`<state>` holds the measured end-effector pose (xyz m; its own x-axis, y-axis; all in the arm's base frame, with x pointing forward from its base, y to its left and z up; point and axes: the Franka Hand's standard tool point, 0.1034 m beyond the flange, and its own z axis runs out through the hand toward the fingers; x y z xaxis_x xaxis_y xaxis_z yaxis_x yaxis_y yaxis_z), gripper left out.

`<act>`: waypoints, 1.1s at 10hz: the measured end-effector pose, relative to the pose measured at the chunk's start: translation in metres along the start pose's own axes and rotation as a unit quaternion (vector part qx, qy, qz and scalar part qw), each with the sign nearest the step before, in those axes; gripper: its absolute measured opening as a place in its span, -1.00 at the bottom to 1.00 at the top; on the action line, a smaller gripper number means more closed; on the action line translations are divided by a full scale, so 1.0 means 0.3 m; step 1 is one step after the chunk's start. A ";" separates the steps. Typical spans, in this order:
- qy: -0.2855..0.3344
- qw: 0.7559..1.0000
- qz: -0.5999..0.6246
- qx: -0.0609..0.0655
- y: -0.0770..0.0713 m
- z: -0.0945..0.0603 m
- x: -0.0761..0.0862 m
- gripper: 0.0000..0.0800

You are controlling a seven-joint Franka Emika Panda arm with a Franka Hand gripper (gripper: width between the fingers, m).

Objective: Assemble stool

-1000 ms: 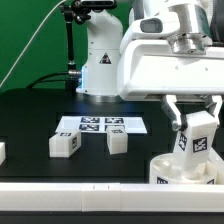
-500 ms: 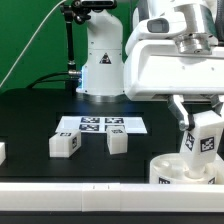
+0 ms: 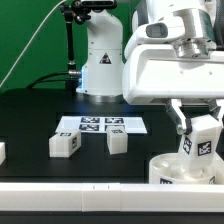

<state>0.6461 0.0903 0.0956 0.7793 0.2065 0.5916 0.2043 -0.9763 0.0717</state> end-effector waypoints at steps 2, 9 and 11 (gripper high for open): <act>-0.001 1.000 0.000 0.000 0.001 0.004 -0.008 -0.18; 0.011 1.000 -0.001 -0.002 -0.011 0.014 -0.020 -0.18; 0.005 1.000 0.000 -0.001 -0.011 0.016 -0.019 -0.18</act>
Offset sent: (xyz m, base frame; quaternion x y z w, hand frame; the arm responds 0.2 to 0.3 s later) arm -0.0034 0.0041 -0.0067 -0.0033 0.0100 0.0001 0.9999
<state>0.6439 0.0927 0.0881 0.7733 0.2055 0.5998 0.2026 -0.9765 0.0734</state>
